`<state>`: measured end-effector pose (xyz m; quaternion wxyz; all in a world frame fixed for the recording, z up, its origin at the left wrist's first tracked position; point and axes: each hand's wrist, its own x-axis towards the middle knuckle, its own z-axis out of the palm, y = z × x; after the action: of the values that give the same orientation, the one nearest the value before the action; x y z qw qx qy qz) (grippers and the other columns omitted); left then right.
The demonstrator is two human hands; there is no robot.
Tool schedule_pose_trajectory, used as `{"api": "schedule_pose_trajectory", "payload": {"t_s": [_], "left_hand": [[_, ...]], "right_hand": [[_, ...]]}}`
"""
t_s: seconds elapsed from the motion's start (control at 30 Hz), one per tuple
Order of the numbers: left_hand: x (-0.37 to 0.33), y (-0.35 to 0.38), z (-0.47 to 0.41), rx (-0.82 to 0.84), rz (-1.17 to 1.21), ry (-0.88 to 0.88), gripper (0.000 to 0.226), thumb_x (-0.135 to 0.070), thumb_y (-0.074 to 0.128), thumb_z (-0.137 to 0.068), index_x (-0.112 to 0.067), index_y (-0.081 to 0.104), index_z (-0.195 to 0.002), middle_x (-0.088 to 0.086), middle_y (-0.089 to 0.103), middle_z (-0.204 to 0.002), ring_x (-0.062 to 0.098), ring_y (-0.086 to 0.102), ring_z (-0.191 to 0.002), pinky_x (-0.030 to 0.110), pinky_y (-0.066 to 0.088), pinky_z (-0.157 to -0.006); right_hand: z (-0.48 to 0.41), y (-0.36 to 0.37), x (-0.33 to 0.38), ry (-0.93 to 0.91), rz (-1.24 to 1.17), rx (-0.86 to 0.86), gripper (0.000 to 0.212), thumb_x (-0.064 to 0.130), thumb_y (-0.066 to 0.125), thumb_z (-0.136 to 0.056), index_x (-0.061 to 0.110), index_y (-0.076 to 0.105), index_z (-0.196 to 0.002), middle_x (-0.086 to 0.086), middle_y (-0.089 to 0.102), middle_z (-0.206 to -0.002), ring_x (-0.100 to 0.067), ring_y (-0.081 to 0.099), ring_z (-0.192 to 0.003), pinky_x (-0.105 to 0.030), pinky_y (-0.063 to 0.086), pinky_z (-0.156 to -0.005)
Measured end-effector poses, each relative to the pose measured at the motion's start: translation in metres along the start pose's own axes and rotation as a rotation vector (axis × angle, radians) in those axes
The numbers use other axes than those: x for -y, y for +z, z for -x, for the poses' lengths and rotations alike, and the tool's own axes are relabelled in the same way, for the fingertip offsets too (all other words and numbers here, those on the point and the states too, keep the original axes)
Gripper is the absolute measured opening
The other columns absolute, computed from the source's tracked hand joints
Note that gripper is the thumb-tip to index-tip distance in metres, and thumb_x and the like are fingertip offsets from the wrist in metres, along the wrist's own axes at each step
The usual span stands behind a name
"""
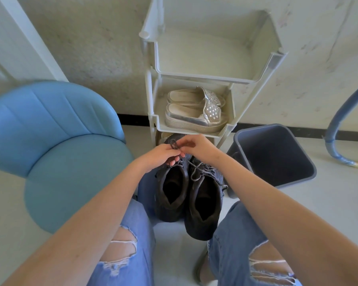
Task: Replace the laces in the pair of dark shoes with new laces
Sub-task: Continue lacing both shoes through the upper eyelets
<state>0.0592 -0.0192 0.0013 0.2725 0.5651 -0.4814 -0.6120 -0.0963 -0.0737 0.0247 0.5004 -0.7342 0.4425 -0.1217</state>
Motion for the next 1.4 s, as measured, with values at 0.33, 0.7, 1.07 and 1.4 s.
{"api": "schedule_pose_trajectory", "payload": {"t_s": [0.33, 0.7, 1.07, 1.4], "left_hand": [[0.005, -0.002, -0.007, 0.015, 0.196, -0.083, 0.031, -0.021, 0.036, -0.101, -0.008, 0.064, -0.099, -0.002, 0.055, -0.074, 0.009, 0.063, -0.068, 0.020, 0.048, -0.069], [0.015, -0.013, -0.012, -0.058, 0.388, -0.108, 0.017, -0.017, 0.050, -0.098, -0.010, 0.066, -0.100, -0.002, 0.066, -0.072, 0.007, 0.062, -0.064, 0.019, 0.051, -0.064], [0.017, -0.019, -0.004, -0.010, 0.549, -0.177, 0.018, -0.008, 0.052, -0.095, -0.009, 0.066, -0.106, 0.002, 0.062, -0.075, 0.010, 0.057, -0.068, 0.022, 0.046, -0.070], [0.006, -0.009, -0.001, -0.404, -0.595, 0.163, 0.019, -0.011, 0.073, -0.075, -0.022, 0.066, -0.088, -0.009, 0.069, -0.078, 0.007, 0.063, -0.072, 0.024, 0.050, -0.067]], "right_hand": [[-0.005, -0.002, -0.006, 0.012, 0.087, -0.062, 0.006, 0.008, 0.064, -0.087, 0.007, 0.069, -0.090, 0.002, 0.066, -0.083, -0.005, 0.055, -0.075, -0.010, 0.043, -0.070], [-0.005, 0.008, -0.008, 0.175, -0.167, -0.163, 0.004, 0.016, 0.059, -0.093, 0.014, 0.062, -0.094, 0.009, 0.058, -0.077, -0.001, 0.050, -0.067, -0.009, 0.039, -0.059], [0.008, 0.013, -0.011, 0.067, -0.106, 0.081, 0.002, 0.003, 0.061, -0.091, 0.005, 0.061, -0.091, -0.008, 0.066, -0.073, -0.022, 0.066, -0.067, -0.035, 0.059, -0.074], [0.000, 0.019, -0.017, 0.184, -0.245, -0.014, 0.038, -0.015, 0.043, -0.089, -0.002, 0.058, -0.122, -0.023, 0.067, -0.108, -0.018, 0.064, -0.081, -0.031, 0.052, -0.088]]}}
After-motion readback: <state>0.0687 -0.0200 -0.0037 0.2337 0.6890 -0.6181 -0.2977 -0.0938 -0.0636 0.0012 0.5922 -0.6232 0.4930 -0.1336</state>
